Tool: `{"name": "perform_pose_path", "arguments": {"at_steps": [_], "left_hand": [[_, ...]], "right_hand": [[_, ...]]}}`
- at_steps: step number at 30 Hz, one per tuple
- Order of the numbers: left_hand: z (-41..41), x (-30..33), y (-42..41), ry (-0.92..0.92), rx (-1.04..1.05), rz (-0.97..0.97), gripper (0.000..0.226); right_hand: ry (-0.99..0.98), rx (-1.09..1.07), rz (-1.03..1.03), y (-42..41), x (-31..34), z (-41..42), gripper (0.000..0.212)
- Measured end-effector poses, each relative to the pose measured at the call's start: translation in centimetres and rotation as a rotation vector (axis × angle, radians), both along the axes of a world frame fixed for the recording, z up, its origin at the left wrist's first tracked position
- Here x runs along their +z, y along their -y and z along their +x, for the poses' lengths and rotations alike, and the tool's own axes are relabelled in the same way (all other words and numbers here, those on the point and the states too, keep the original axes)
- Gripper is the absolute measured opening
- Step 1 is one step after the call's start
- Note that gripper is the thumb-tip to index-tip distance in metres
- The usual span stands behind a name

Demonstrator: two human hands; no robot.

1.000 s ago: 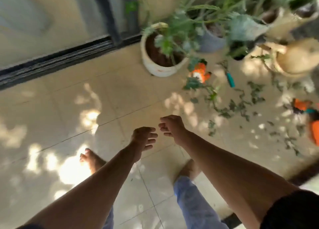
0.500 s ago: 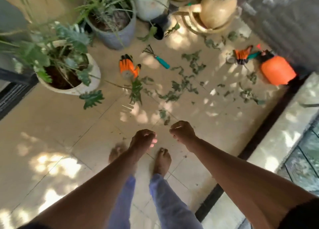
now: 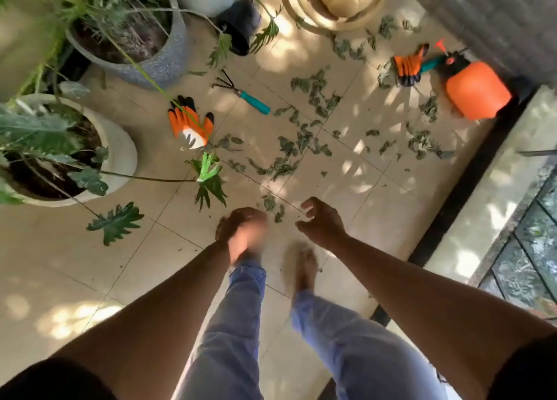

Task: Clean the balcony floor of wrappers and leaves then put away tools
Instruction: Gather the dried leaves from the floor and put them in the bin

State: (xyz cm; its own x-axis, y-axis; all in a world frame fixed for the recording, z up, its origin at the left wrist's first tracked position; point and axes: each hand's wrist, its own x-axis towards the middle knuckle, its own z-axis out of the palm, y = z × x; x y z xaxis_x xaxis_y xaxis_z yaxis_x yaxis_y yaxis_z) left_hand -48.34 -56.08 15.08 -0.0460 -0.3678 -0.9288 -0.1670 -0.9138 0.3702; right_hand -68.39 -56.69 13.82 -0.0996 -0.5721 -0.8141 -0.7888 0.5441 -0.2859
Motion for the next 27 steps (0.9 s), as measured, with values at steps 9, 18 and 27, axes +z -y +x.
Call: {"name": "perform_pose_path", "arguments": {"at_steps": [9, 18, 27], "left_hand": [[-1.1, -12.8, 2.8, 0.033, 0.086, 0.084, 0.014], [-0.1, -26.1, 1.4, 0.477, 0.165, -0.135, 0.028], [-1.0, -26.4, 4.5, 0.620, 0.134, -0.163, 0.036]], "right_hand": [[-0.063, 0.257, -0.107, 8.2, -14.0, -1.7, 0.059], [-0.178, 0.678, -0.524, 19.7, -26.8, -2.6, 0.057], [-0.125, 0.857, -0.517, 22.6, -30.6, -0.7, 0.067]]}}
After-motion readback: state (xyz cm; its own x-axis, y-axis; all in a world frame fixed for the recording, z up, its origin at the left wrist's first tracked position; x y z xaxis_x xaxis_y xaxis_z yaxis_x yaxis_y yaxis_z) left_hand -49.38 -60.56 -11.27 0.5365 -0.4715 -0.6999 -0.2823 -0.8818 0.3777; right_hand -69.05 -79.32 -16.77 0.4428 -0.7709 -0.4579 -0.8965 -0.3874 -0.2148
